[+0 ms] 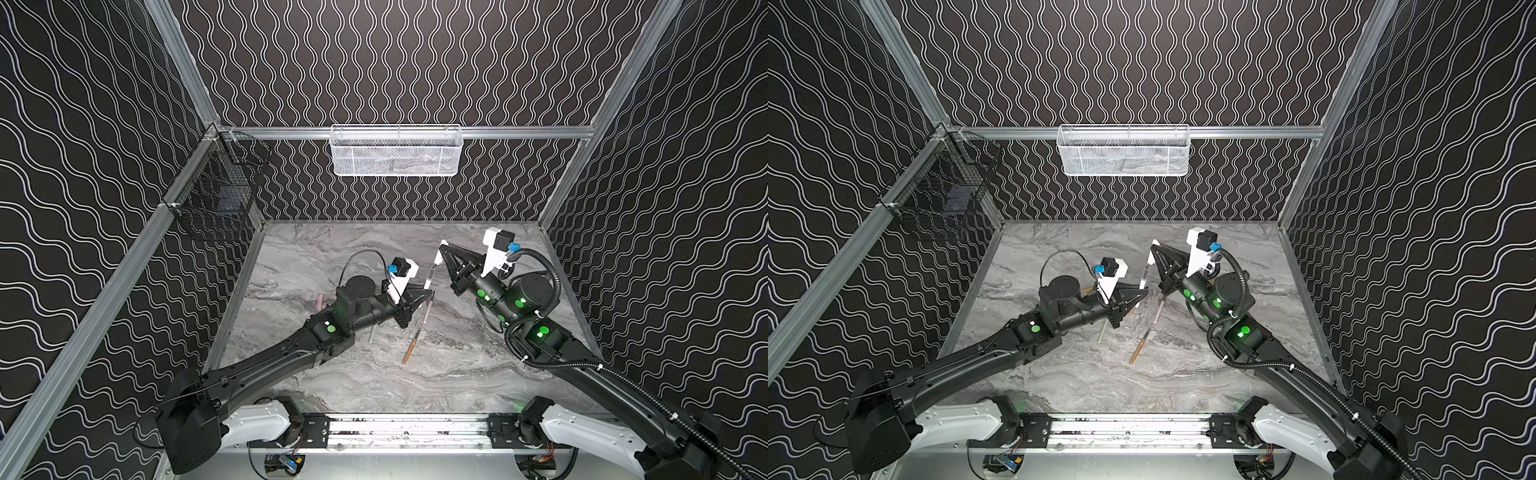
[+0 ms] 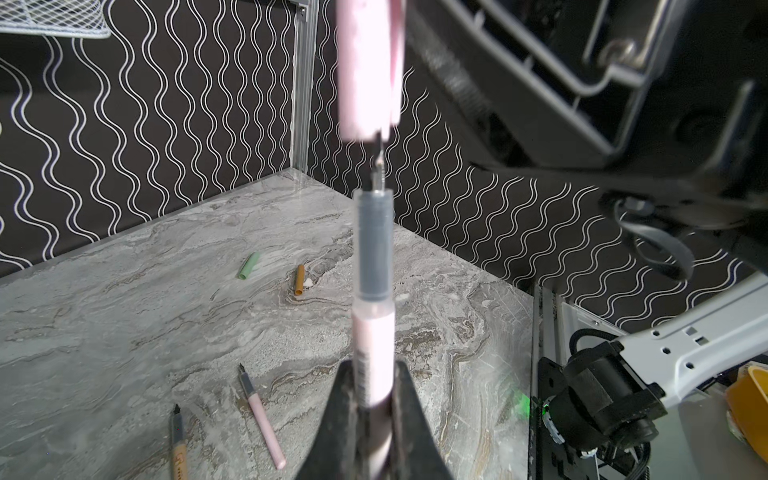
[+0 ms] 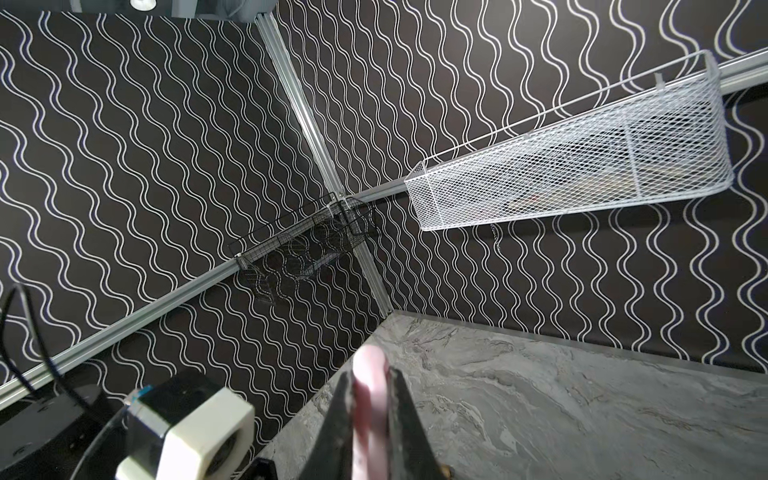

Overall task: Insert the pens into the pen caps
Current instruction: 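Lower the pink cap onto the pen nib with the right gripper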

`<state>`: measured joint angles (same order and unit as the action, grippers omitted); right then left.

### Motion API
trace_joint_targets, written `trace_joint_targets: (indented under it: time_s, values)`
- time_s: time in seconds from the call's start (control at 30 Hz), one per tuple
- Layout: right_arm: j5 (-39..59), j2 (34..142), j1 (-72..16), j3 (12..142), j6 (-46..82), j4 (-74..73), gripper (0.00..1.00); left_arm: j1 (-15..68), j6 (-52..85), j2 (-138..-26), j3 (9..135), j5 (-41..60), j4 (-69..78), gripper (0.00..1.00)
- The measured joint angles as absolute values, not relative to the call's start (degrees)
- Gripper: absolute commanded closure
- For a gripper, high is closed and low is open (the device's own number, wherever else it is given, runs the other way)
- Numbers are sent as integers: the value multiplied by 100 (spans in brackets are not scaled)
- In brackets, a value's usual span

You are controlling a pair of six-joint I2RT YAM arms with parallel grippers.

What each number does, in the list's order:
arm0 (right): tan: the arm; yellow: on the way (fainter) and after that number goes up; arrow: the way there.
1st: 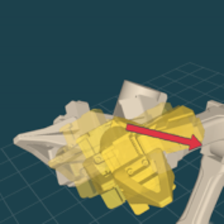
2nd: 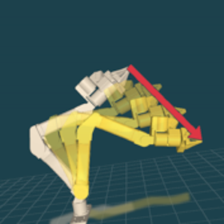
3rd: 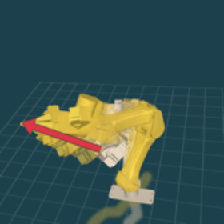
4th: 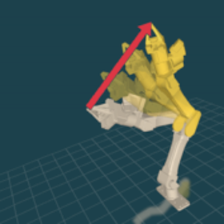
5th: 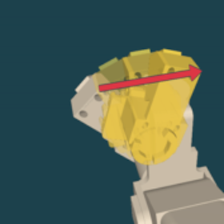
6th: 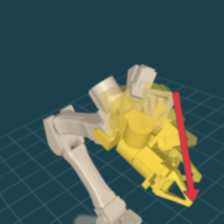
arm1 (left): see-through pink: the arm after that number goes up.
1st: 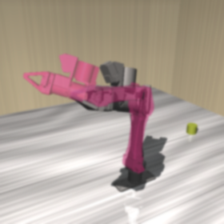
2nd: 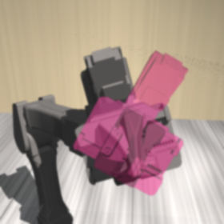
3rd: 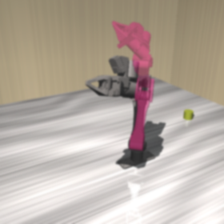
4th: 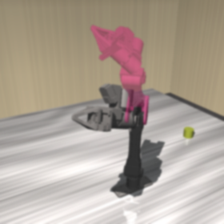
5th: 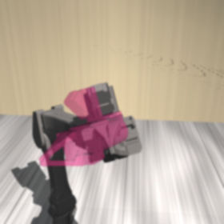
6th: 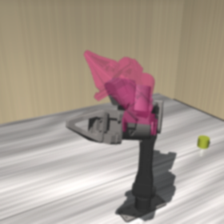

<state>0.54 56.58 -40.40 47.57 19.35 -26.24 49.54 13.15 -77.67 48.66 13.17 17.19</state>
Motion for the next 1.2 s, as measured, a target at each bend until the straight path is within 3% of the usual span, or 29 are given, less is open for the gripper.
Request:
trace_joint_targets:
  time_s: [1.2]
  values:
    - [314, 5621, -4154, 4473, 2296, -2764, 88, 4974, 1337, -7642, 4805, 1264, 1684, 100]
